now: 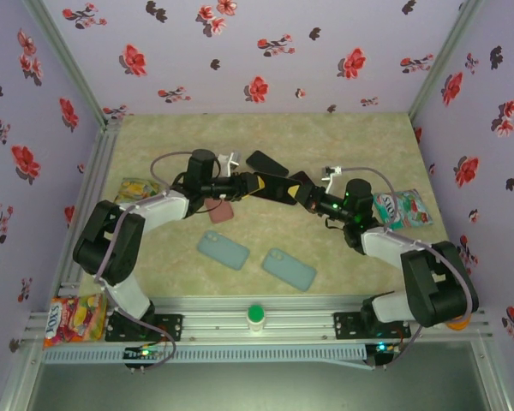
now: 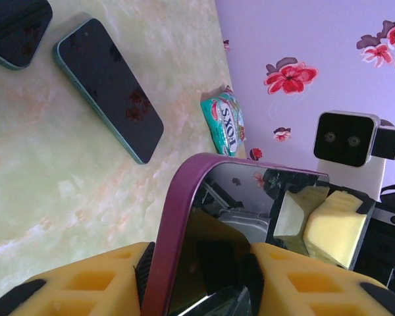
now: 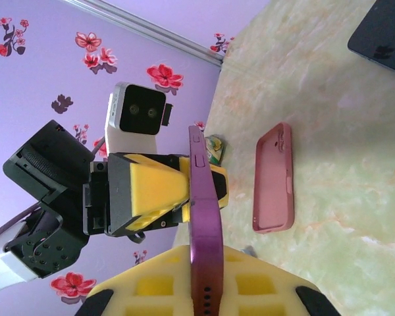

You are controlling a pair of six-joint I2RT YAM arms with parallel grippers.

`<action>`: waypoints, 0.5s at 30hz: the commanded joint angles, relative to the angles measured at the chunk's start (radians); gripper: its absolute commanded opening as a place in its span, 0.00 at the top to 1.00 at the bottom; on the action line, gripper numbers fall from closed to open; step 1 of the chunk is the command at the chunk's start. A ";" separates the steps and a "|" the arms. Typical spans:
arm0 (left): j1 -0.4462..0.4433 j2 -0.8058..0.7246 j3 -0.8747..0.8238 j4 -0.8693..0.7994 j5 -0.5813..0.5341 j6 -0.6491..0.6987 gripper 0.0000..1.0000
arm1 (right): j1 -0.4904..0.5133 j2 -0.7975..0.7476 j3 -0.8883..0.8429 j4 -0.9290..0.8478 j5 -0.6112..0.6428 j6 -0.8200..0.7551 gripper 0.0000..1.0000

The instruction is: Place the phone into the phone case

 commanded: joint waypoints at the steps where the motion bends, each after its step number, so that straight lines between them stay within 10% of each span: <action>1: -0.006 0.003 -0.002 0.033 -0.035 0.020 0.56 | 0.016 -0.035 0.007 -0.006 -0.011 -0.036 1.00; 15: 0.013 -0.048 -0.030 0.016 -0.096 0.040 0.52 | 0.017 -0.123 0.003 -0.082 0.007 -0.049 1.00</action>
